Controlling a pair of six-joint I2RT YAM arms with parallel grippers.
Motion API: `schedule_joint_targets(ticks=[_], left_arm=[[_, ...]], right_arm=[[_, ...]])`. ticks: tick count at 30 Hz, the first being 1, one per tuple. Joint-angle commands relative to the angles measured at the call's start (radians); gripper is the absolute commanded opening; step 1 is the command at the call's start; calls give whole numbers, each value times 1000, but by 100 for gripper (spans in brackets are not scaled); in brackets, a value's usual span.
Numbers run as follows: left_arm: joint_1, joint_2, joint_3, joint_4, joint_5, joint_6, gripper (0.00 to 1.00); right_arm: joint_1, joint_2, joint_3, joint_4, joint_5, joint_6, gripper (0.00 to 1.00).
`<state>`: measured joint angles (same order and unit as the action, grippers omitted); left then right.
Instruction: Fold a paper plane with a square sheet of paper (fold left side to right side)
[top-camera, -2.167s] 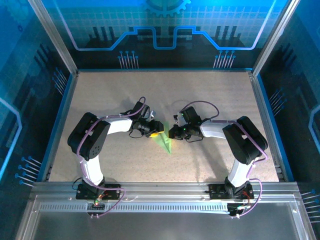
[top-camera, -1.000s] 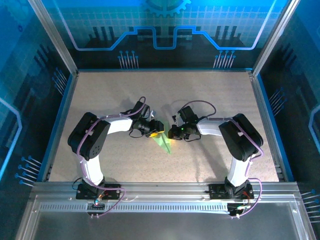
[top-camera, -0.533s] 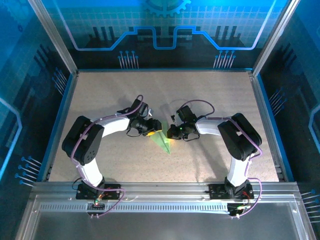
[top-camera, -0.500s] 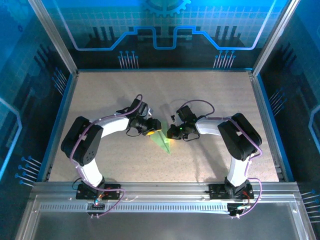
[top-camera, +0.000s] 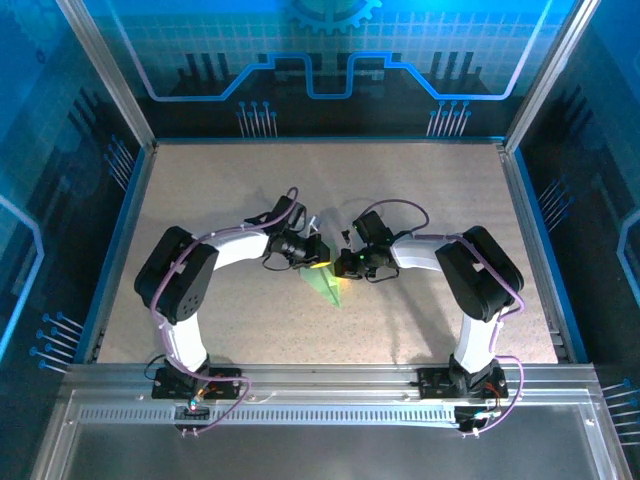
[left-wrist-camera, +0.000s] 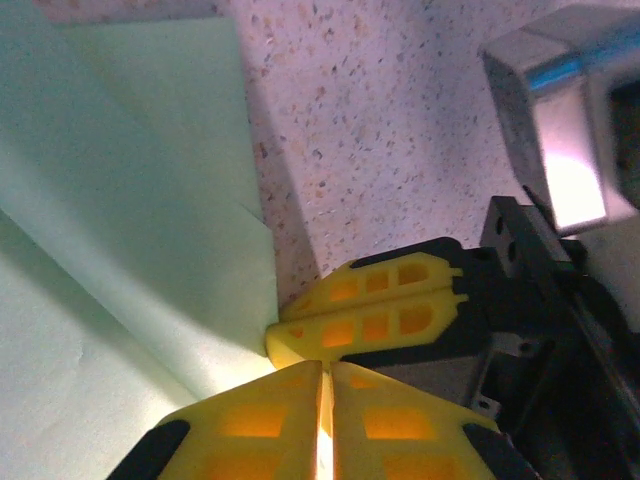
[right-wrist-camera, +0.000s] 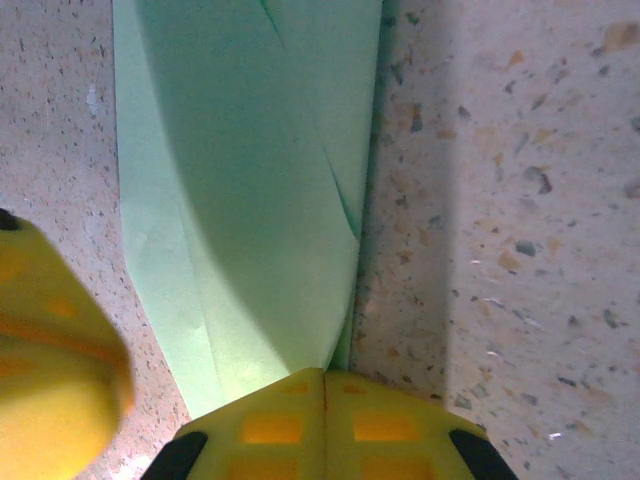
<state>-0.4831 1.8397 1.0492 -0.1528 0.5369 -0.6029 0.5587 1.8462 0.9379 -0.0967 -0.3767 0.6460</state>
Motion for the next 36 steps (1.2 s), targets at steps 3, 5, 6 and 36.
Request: schedule_joint_targets(ticks=[3, 5, 6, 36], left_arm=[[-2, 44, 41, -43, -16, 17, 12], [-2, 63, 40, -52, -26, 20, 11], [-3, 71, 40, -58, -32, 22, 10], [-2, 130, -20, -120, -134, 39, 6]], right_arm=[[20, 49, -29, -136, 105, -17, 0], [20, 50, -27, -137, 104, -19, 0], [20, 51, -27, -139, 104, -18, 0], [20, 32, 2, -143, 81, -31, 0]])
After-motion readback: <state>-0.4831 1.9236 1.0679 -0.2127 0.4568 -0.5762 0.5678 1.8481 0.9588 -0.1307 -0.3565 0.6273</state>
